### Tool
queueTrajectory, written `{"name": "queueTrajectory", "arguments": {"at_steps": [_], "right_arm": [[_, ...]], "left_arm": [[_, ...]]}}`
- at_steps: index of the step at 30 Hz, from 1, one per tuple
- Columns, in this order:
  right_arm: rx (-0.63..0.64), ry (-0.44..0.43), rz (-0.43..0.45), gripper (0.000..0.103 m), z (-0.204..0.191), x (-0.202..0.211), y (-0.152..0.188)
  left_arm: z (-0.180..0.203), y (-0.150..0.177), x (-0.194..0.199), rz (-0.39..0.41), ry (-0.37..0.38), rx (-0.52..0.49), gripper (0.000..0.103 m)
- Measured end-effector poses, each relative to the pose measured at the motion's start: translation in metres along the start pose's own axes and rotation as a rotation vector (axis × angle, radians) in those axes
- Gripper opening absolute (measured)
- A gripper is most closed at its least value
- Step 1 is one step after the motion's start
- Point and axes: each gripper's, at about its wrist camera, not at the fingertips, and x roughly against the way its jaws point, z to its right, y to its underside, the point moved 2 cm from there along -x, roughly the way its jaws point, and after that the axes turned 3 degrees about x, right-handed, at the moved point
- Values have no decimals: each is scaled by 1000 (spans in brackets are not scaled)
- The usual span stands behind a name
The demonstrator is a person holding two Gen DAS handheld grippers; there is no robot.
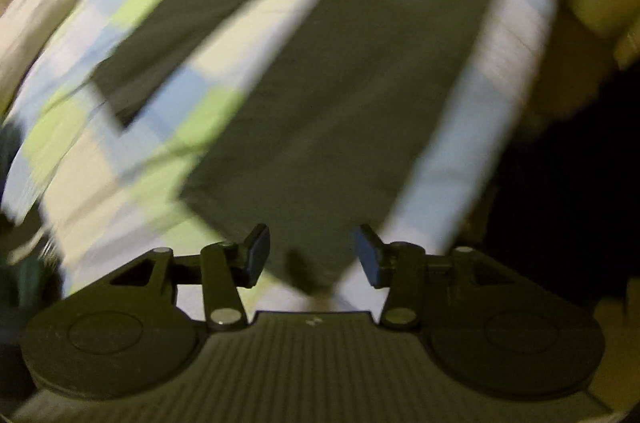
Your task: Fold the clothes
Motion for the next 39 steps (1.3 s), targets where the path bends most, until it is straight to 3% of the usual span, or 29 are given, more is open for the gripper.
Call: {"name": "queueTrajectory", "arguments": {"at_steps": [3, 6, 8, 10, 11, 16, 18, 21, 26, 27, 28, 31, 33, 36, 38, 39], "right_arm": [[-186, 48, -41, 62, 29, 22, 40], [-304, 111, -71, 62, 51, 38, 75], [-397, 181, -85, 62, 70, 50, 99], [-529, 256, -95, 62, 93, 64, 124], [-612, 281, -83, 62, 108, 74, 137], [-983, 391, 40, 62, 190, 121, 201], [-1098, 420, 88, 62, 228, 126, 222], [-1240, 398, 169, 62, 282, 128, 251], [-1321, 302, 224, 62, 343, 111, 275], [-1330, 270, 218, 53, 350, 105, 281], [-1326, 242, 208, 18, 355, 102, 285], [-1338, 205, 209, 11, 363, 108, 303], [-1367, 156, 210, 11, 368, 109, 322], [-1279, 114, 186, 12, 370, 111, 323], [-1220, 135, 170, 33, 371, 118, 318], [-1189, 164, 164, 52, 370, 124, 313]], "left_arm": [[32, -7, -21, -5, 4, -93, 48], [44, -19, -40, -19, -98, -133, 47], [39, -23, -46, -51, -136, -108, 26], [33, -23, -44, -86, -144, -67, 11], [35, -22, -41, -98, -146, -75, 10], [38, -29, -31, -195, -131, -110, 9], [38, -37, -30, -239, -123, -111, 15], [43, -52, -25, -285, -133, -125, 23], [61, -98, -22, -303, -152, -134, 24], [68, -112, -22, -292, -147, -145, 25], [75, -126, -22, -281, -142, -157, 25], [94, -168, -22, -233, -118, -190, 27], [104, -194, -24, -200, -104, -203, 28], [112, -223, -28, -163, -94, -210, 33], [115, -239, -30, -143, -83, -193, 38], [116, -246, -30, -130, -81, -186, 39]]}}
